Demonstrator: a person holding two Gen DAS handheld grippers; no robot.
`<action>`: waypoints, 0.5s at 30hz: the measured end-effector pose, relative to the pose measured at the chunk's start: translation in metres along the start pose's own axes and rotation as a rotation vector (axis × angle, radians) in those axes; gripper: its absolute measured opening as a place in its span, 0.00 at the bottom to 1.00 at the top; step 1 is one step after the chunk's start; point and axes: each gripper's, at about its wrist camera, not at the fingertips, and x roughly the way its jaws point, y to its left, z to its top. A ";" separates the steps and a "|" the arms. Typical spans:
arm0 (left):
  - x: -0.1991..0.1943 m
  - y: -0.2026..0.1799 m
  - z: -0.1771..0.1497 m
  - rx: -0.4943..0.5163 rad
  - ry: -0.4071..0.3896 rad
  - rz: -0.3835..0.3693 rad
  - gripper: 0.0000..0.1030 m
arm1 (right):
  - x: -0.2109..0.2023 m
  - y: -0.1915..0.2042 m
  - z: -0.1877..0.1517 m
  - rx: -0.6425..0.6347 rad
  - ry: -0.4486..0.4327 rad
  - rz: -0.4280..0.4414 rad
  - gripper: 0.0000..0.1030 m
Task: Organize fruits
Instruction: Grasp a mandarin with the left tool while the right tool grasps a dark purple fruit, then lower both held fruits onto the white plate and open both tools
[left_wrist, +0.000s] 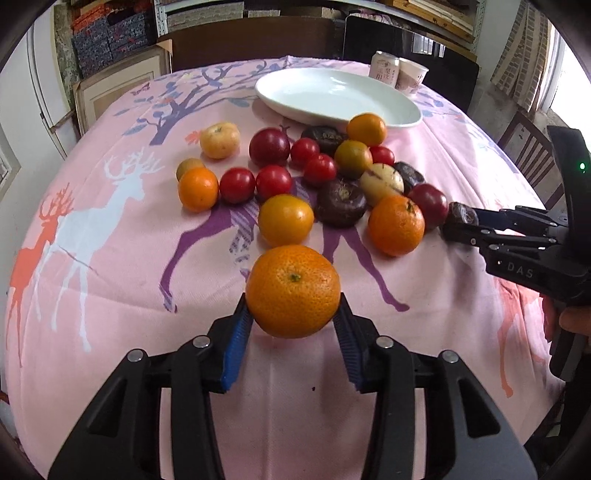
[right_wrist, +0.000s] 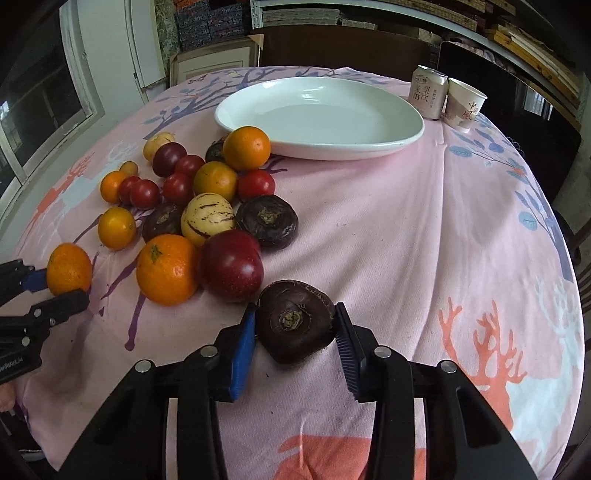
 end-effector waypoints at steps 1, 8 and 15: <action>-0.006 0.001 0.005 0.007 -0.016 -0.003 0.42 | -0.006 -0.004 0.002 0.010 -0.017 0.012 0.40; -0.010 -0.006 0.098 0.041 -0.114 0.010 0.42 | -0.029 -0.037 0.069 0.066 -0.207 0.004 0.40; 0.073 -0.027 0.190 -0.025 -0.047 0.027 0.42 | 0.051 -0.049 0.132 0.139 -0.124 0.003 0.40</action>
